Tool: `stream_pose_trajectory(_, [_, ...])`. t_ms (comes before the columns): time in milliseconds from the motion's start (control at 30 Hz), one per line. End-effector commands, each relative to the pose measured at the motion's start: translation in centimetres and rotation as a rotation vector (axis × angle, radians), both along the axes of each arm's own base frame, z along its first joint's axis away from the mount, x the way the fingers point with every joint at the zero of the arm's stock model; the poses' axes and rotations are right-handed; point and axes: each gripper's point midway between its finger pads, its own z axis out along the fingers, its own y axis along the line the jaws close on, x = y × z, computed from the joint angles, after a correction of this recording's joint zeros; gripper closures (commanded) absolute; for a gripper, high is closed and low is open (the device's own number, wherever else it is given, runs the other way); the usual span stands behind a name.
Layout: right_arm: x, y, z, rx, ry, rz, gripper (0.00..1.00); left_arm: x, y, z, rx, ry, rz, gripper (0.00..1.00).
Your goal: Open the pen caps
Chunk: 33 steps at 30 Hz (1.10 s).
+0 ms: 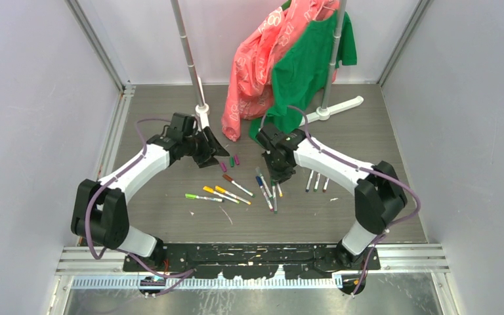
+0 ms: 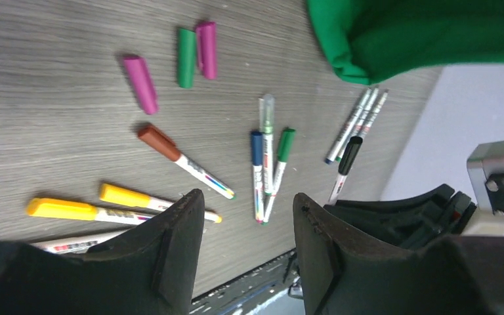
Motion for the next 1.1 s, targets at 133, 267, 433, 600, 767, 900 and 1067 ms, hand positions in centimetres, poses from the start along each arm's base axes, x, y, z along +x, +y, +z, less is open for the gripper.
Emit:
stream_pose_trajectory(133, [-2.8, 5.9, 5.1, 0.237, -0.026, 0.012, 0.99, -0.7, -4.5, 3.6, -0.217, -0.082, -0.076, 0.47])
stream_pose_trajectory(267, [-3.7, 8.5, 6.2, 0.307, -0.025, 0.034, 0.99, -1.5, -5.7, 3.7, -0.229, -0.081, -0.098, 0.47])
stream_pose_trajectory(433, [-4.0, 10.5, 7.3, 0.359, -0.036, 0.041, 0.99, -2.4, -6.5, 3.8, -0.237, -0.077, -0.121, 0.47])
stream_pose_trajectory(600, [-4.0, 11.9, 8.2, 0.408, -0.040, 0.045, 0.99, -3.2, -6.4, 3.6, -0.239, -0.075, -0.122, 0.47])
stream_pose_trajectory(767, [-3.9, 12.7, 8.6, 0.427, -0.040, 0.052, 0.99, -3.7, -6.4, 3.5, -0.243, -0.074, -0.117, 0.47])
stream_pose_trajectory(900, [-3.7, 13.2, 8.4, 0.434, -0.033, 0.055, 0.99, -3.8, -6.4, 3.6, -0.249, -0.077, -0.114, 0.47])
stream_pose_trajectory(1067, [-3.5, 13.7, 8.4, 0.443, -0.034, 0.062, 0.99, -3.8, -6.6, 3.6, -0.253, -0.080, -0.114, 0.53])
